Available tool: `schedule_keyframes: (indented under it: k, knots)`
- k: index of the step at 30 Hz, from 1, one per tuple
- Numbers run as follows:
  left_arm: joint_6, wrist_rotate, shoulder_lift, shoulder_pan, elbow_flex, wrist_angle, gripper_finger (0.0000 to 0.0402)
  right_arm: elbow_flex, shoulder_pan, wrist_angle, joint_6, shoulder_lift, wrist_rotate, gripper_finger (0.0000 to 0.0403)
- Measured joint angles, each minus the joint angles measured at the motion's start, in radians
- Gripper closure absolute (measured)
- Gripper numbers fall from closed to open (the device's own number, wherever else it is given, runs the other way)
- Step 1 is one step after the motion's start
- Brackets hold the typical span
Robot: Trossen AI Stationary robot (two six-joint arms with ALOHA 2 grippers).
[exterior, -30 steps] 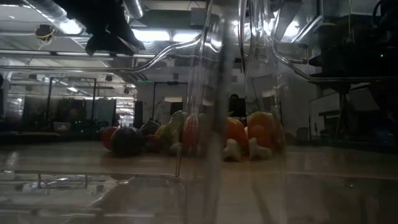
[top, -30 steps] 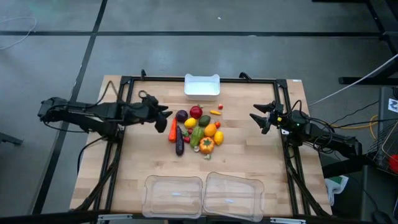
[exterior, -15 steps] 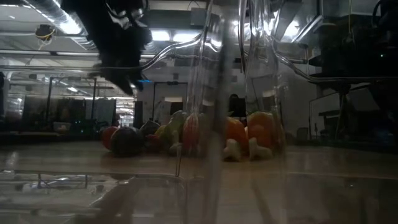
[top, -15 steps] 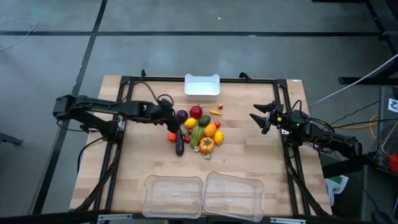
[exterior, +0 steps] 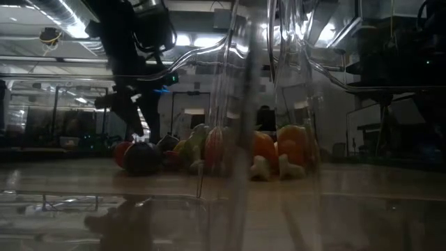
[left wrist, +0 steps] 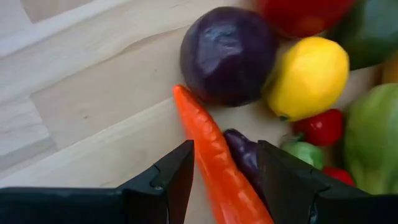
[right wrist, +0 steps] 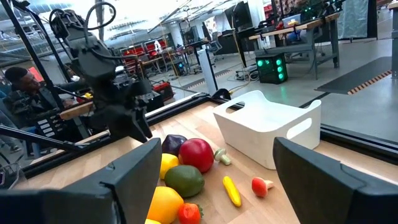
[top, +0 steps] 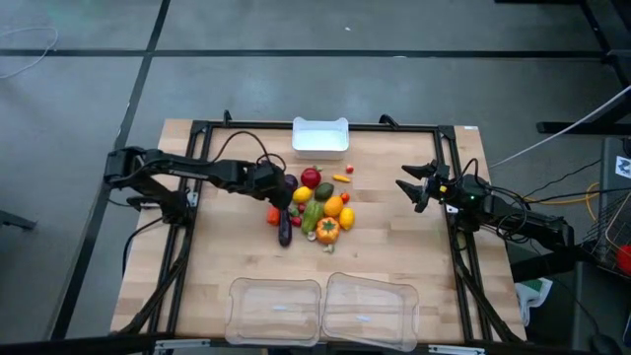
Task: Sort produce into baskets
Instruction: Put the carrot into the left transparent bin
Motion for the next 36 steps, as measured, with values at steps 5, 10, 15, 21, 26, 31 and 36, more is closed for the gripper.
schedule_keyframes:
  k: [5,10,15,21,26,31,36]
  knots:
    - [-0.026,0.001,0.044,0.01,0.0,0.007,0.0233,0.0,0.0,-0.001,0.0,0.0,0.0,0.0098]
    - [-0.046,0.002,0.088,0.015,0.0,0.009,0.0233,0.0,0.0,-0.002,0.0,0.0,0.0,0.0098]
    - [-0.074,0.002,0.13,0.021,0.0,0.015,0.0233,0.0,0.0,-0.003,0.0,0.0,0.0,0.0098]
    - [-0.095,0.009,0.167,0.02,0.0,0.045,0.0233,0.0,0.0,-0.004,0.0,0.0,-0.001,0.0098]
    - [-0.073,0.012,0.198,0.02,0.0,0.056,0.0235,0.0,0.0,-0.005,0.0,0.0,-0.001,0.0098]
    - [-0.069,0.012,0.195,0.021,0.0,0.055,0.0267,0.0,0.0,-0.006,0.0,0.0,-0.003,0.0098]
    - [-0.039,0.013,0.185,0.021,0.0,0.058,0.0303,0.0,0.0,-0.006,0.0,0.0,-0.003,0.0098]
